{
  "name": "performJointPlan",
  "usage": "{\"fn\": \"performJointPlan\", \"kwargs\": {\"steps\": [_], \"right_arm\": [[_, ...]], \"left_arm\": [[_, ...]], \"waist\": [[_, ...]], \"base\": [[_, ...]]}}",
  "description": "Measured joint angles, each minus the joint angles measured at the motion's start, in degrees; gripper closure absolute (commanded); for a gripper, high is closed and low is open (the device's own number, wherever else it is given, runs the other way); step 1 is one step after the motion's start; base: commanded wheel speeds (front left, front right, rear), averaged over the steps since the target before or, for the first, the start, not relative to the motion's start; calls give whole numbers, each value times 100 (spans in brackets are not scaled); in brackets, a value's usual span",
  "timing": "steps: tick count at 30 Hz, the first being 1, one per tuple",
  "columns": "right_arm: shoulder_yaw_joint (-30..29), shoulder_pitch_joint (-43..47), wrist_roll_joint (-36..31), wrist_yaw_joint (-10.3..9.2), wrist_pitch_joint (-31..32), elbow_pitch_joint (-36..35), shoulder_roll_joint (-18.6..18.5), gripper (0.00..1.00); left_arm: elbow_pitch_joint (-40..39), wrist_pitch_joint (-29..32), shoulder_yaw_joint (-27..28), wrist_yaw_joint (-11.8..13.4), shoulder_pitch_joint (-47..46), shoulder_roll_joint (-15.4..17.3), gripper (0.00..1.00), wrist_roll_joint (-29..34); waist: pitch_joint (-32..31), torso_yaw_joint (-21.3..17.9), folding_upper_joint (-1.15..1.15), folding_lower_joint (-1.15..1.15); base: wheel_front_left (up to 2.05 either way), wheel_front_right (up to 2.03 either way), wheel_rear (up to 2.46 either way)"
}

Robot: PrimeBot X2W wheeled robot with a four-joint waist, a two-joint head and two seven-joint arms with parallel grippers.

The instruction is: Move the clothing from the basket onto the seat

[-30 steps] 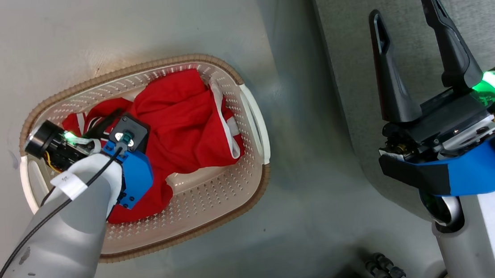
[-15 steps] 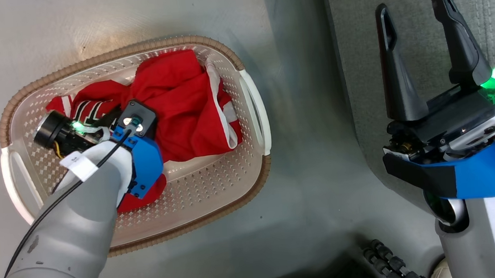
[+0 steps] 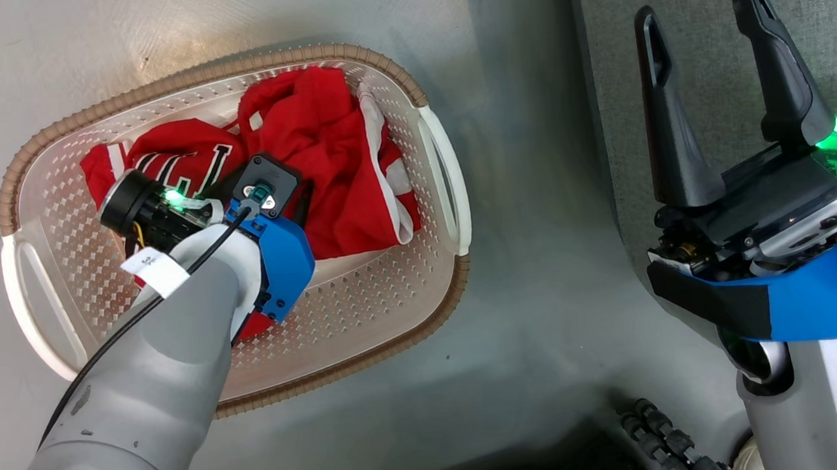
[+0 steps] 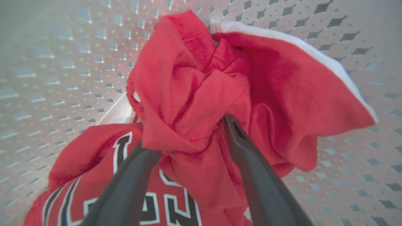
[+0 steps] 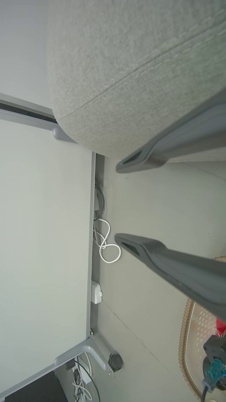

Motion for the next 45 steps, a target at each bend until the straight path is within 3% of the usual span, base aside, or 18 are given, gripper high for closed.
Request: {"fn": "performJointPlan", "kwargs": {"steps": [1,2,3,4,18,33,39,45], "right_arm": [[2,1,-5,0,0,1,0,0],[1,2,-16,0,0,1,0,0],[0,2,-26,0,0,1,-1,0],[3,3,-26,0,0,4,0,0],[23,-11,-58,-1,0,142,0,0],[60,224,-98,0,0,581,2,0],[42,405,-114,0,0,744,-2,0],[60,622,-113,-1,0,889,0,0]], "left_arm": [[-26,22,-56,0,0,-1,0,-115],[-41,35,-97,0,-4,7,43,-222],[-60,33,-193,0,-24,29,78,-250],[-77,52,-283,0,-40,46,100,-303],[-358,-179,-1165,-1,-31,81,100,-1383],[-967,-575,-1668,-1,598,115,100,-2174],[-1629,-588,-1292,-1,787,388,100,-2108],[-2390,-589,-567,-1,1233,583,100,-1746]], "waist": [[4,5,0,0],[8,11,0,0],[11,19,0,0],[9,26,0,0],[-378,191,0,0],[-1676,616,0,-1],[-2273,773,0,-1],[-2849,894,0,-2]], "base": [[0,0,0],[0,0,0],[0,0,0],[0,0,0],[0,0,0],[0,0,0],[0,0,0],[0,0,0]]}}
